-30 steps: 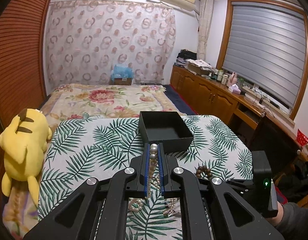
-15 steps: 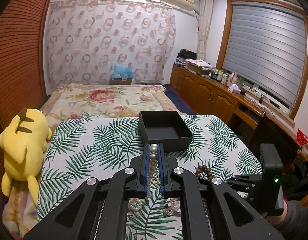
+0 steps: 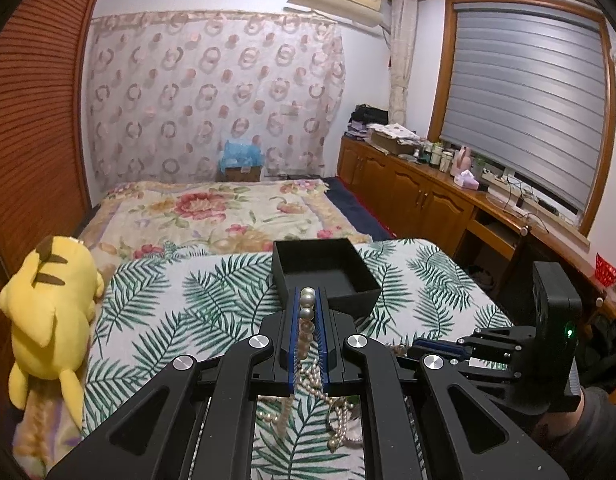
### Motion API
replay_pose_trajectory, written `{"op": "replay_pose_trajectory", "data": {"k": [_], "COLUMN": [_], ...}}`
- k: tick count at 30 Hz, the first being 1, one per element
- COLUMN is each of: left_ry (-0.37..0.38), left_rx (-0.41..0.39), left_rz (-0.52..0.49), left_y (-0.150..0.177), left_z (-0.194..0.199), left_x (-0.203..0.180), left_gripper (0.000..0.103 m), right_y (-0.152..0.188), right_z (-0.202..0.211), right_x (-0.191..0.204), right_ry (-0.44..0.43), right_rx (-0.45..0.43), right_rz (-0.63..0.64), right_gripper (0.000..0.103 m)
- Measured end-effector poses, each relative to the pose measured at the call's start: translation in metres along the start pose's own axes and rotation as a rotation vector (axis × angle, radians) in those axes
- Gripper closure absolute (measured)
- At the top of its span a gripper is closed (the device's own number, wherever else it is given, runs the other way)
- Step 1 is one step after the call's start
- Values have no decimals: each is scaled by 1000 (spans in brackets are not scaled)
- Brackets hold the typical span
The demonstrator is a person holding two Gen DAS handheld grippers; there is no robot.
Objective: Organize jewelry
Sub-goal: 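Carry pearls with left gripper into black box while right gripper carries silver chain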
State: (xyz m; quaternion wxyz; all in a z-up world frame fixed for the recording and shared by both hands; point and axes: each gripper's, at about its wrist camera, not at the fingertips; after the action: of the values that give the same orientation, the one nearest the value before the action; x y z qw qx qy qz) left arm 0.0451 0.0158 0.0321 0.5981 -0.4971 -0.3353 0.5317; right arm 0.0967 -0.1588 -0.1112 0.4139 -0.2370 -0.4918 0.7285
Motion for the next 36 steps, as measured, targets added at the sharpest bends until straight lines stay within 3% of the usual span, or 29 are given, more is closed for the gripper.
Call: {"op": "replay_pose_trajectory", "data": {"k": [15, 36], "left_ry": [12, 37], "left_rx": [-54, -118], "left_rz": [-37, -92], "left_y": [-39, -121], "left_z": [-21, -91], "left_x": [-9, -26], "left_gripper": [96, 96], "right_y": [-43, -95], "right_z": [-10, -71], "right_x": [-34, -82], "right_ry": [55, 51], "right_rx": [-63, -123], "right_rz": [56, 46], "right_gripper": [94, 94]}}
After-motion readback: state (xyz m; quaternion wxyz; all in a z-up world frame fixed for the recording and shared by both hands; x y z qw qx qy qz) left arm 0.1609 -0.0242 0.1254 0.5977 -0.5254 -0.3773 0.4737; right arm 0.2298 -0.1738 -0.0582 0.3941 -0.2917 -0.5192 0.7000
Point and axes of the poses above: each gripper's, at about its wrist camera, not at the fingertips, and z roughly against the way its jaws point, x to its left, y to its underside, and after that the axes turned 13 degrees about -x, right-handed
